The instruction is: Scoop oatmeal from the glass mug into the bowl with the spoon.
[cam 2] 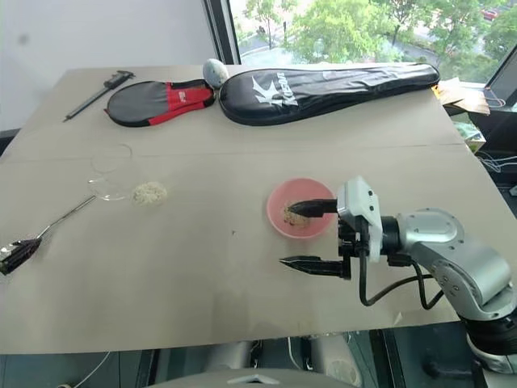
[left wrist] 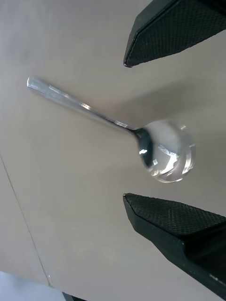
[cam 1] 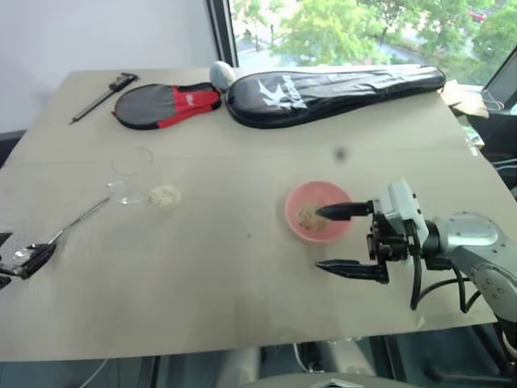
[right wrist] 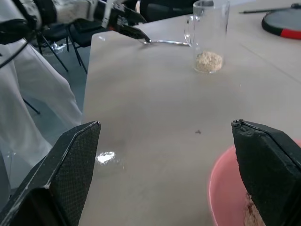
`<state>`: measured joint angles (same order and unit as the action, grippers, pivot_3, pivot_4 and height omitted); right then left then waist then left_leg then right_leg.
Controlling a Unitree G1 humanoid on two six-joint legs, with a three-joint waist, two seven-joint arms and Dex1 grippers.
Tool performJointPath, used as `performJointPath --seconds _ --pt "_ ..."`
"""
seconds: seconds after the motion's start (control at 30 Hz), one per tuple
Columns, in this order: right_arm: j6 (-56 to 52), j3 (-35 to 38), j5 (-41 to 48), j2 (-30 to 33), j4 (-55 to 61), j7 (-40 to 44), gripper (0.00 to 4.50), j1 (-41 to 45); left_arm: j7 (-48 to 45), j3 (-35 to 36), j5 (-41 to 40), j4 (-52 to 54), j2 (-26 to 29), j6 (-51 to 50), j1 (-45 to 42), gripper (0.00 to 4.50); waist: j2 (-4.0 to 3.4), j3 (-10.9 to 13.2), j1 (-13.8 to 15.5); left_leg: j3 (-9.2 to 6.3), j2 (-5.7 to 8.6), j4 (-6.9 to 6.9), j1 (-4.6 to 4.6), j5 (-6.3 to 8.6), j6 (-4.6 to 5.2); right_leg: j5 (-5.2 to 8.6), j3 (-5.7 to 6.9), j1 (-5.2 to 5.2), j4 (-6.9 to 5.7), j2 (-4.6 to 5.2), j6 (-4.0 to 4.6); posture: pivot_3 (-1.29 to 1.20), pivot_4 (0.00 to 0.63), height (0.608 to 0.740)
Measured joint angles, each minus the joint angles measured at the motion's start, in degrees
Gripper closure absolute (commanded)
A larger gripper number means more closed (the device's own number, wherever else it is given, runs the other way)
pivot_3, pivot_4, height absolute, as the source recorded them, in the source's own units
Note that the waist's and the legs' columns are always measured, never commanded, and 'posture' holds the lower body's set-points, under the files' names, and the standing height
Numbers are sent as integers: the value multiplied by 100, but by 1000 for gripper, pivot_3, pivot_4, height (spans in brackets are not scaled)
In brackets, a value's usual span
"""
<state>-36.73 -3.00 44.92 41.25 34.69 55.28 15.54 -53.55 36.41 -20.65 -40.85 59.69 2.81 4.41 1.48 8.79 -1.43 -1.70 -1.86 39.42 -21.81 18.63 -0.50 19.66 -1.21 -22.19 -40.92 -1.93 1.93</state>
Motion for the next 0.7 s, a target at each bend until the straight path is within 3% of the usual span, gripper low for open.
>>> performJointPath --seconds 0.1,0.27,0.33,0.4,0.6,0.7 --pt "-10 -35 -54 -69 2 -144 13 18 -201 -675 520 -1246 172 418 -942 39 1 -1 -15 0 4 1 -16 -1 -1 -1 12 -16 -4 4 0 0 150 740" --pt "-51 -31 -47 -111 32 -338 13 28 -273 -1227 953 -2333 356 750 -1957 39 -12 -6 15 -1 6 1 -20 -1 0 -1 19 -25 -20 10 1 0 150 740" --pt "-54 -29 -44 -112 38 -382 0 25 -278 -1356 1052 -2582 366 780 -2174 544 -23 -10 33 1 7 3 -14 -3 3 -1 17 -25 -33 12 1 0 150 740" --pt "-55 -27 -44 -118 43 -455 0 24 -329 -1487 1143 -2813 365 736 -2417 1323 -29 -12 44 4 9 4 -3 -6 6 -1 16 -26 -59 13 1 0 150 740" --pt "-53 -25 -50 -116 57 -592 0 -84 -784 -1649 1150 -3066 364 352 -2562 4272 -60 -24 -36 6 9 5 19 -22 4 -1 17 -25 -99 13 1 0 150 740" --pt "-36 -25 -83 -119 90 -653 0 -216 -804 -1422 952 -3180 346 11 -2545 4446 -71 -29 -103 6 9 5 21 -24 4 0 17 -25 -104 12 1 0 150 740"
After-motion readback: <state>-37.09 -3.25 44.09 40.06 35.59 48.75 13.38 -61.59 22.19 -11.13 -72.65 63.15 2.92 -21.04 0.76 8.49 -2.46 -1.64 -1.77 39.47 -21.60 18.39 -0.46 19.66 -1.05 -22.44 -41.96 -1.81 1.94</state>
